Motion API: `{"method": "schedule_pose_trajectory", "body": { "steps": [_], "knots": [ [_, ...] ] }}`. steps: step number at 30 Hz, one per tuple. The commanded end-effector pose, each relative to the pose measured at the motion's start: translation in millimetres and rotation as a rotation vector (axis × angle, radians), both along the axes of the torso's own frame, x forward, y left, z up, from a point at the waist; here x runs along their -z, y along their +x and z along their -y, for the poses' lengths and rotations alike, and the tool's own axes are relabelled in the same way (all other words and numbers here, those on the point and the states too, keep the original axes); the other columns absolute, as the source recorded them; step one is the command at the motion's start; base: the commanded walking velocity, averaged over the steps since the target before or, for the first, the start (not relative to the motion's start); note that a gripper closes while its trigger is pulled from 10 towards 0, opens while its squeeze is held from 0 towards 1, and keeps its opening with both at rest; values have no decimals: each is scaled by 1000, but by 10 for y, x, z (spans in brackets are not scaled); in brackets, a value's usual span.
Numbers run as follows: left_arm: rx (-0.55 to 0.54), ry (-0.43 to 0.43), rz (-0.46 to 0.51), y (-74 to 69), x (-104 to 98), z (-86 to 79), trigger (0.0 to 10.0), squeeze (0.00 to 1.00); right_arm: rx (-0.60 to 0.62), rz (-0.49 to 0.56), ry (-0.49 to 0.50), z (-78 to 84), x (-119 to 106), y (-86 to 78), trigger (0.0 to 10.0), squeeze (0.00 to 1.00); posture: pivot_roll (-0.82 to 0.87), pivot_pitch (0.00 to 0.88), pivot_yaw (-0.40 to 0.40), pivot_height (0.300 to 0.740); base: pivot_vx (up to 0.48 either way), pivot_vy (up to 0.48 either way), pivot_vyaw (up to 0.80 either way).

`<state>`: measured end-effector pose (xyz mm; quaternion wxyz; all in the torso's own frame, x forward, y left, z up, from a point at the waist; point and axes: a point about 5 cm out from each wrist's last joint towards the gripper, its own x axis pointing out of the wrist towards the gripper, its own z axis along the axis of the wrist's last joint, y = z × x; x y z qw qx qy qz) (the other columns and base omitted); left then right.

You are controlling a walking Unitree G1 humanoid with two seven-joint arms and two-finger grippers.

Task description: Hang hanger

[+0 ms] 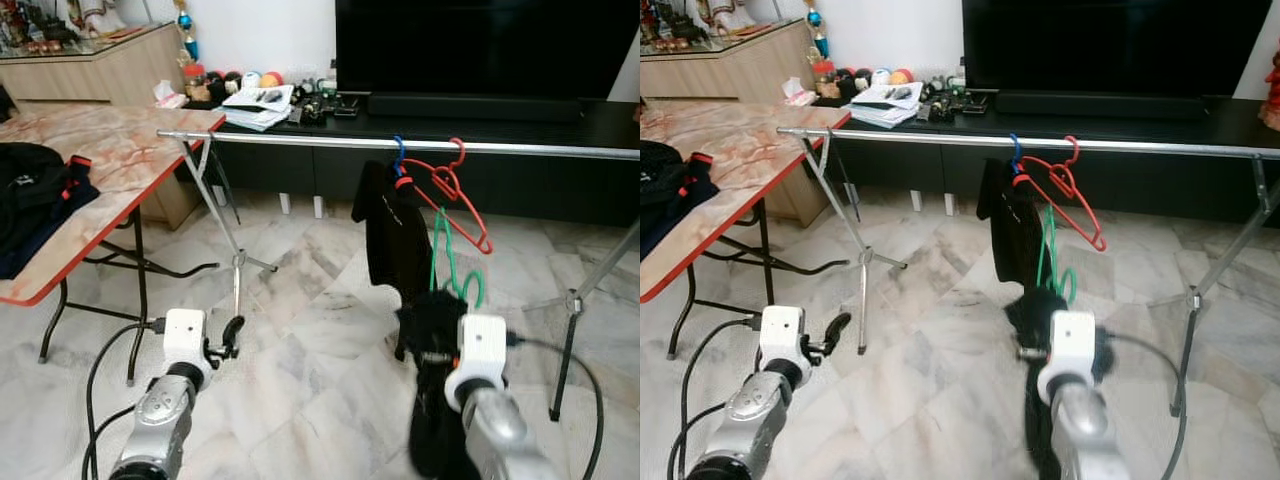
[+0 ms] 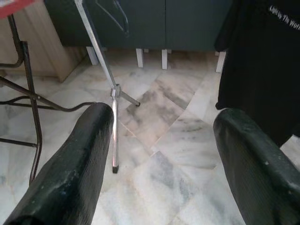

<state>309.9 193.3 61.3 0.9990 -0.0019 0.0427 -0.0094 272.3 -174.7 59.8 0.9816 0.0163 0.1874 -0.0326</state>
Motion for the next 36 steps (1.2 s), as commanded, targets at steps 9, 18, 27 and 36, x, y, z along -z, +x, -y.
{"method": "schedule_pose_trajectory", "body": {
  "steps": [9,18,27,36],
  "knots": [
    [3,-20,-33,-96,0,82,10000,0,110,84,-6,98,-64,13,10000,0,69,0,71,740,0,109,0],
    [15,-13,-50,-119,-4,73,10000,0,175,98,23,116,-64,-6,10000,0,61,0,83,740,0,468,0],
    [46,-14,-58,-120,-39,128,10000,0,180,99,42,95,-62,10,10000,0,62,0,86,740,0,468,-74],
    [64,-1,-55,-130,-72,132,10000,0,180,112,13,111,-102,49,10000,0,69,0,78,740,0,122,0]
  ]
}}
